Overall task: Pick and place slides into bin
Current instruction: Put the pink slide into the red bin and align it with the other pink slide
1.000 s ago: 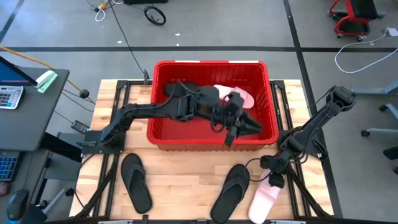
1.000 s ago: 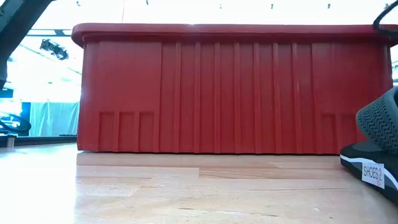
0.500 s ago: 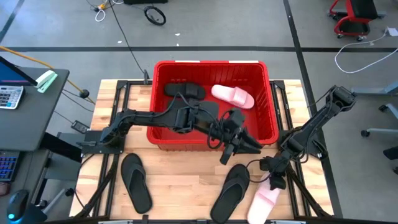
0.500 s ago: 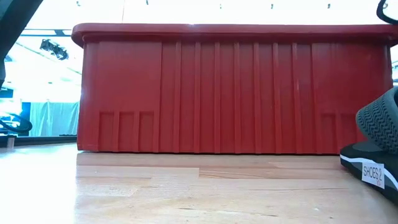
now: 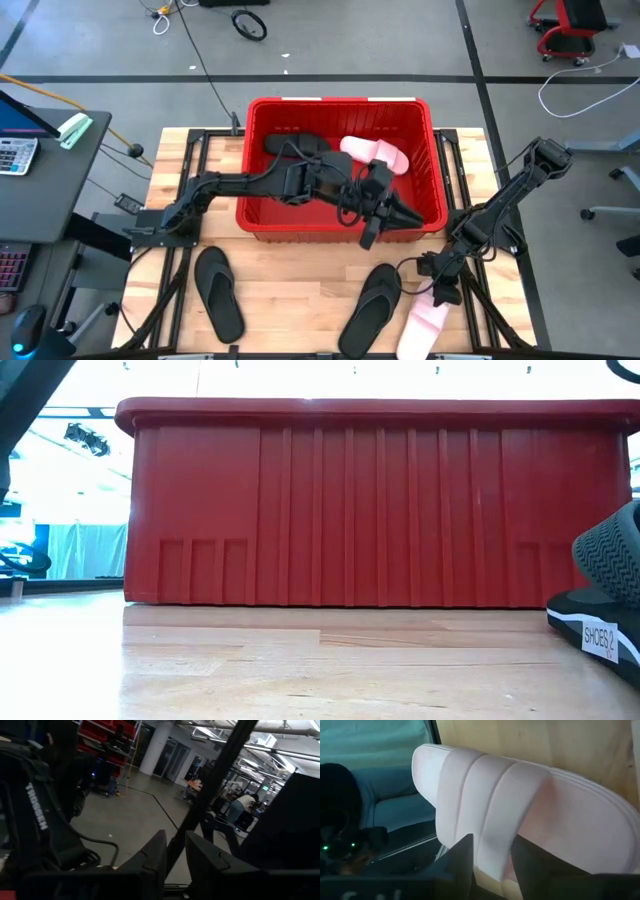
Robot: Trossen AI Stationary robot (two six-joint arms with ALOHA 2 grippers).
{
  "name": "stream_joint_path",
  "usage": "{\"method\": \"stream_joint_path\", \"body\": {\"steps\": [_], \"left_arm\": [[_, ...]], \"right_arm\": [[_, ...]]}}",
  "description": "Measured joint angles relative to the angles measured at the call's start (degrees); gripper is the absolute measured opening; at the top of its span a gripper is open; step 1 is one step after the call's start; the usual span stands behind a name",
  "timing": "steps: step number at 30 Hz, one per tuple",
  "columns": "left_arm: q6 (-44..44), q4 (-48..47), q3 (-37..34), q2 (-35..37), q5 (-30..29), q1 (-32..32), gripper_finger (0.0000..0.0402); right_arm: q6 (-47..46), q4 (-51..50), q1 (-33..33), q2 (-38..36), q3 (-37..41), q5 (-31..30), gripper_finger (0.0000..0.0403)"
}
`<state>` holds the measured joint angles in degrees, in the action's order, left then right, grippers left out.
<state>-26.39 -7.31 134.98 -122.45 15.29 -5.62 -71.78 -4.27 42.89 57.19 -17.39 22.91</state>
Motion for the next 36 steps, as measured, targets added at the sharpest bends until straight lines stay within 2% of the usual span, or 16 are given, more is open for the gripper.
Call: {"method": "stream_joint_path", "body": {"steps": [5,9,11,16,20,26,32,36], "left_arm": [[-0.34,0.00,0.00,0.00,-0.07,0.77,0.0070],[-3.81,0.00,0.00,0.00,-0.03,1.31,0.0066],[-5.81,0.02,0.00,0.00,-0.06,1.51,0.0066],[-10.55,0.02,0.00,0.00,-0.07,1.68,0.0067],[-10.93,0.02,0.00,0.00,-0.05,1.66,0.0061],[-10.97,0.02,0.00,0.00,-0.07,1.56,0.0050],[-14.29,0.02,0.00,0.00,-0.07,1.26,0.0042],[-16.96,0.19,0.00,0.00,-0.08,0.40,0.0036]], "right_arm": [[1.96,0.05,0.00,0.00,0.00,-0.23,0.0082],[-0.22,0.07,0.00,0.00,0.00,-0.86,0.0025],[-0.89,0.11,0.00,0.00,-0.04,-0.92,0.0010],[0.20,2.09,0.00,0.00,-2.35,-0.90,0.0010],[2.21,4.22,0.02,0.00,-5.84,-1.71,0.0006],[10.24,3.68,-0.41,0.00,-13.11,-4.95,0.0004],[18.51,-3.81,-4.09,-0.02,-20.45,-6.10,0.0002],[23.63,-4.19,-7.75,-1.18,-25.66,-6.55,0.0001]]}}
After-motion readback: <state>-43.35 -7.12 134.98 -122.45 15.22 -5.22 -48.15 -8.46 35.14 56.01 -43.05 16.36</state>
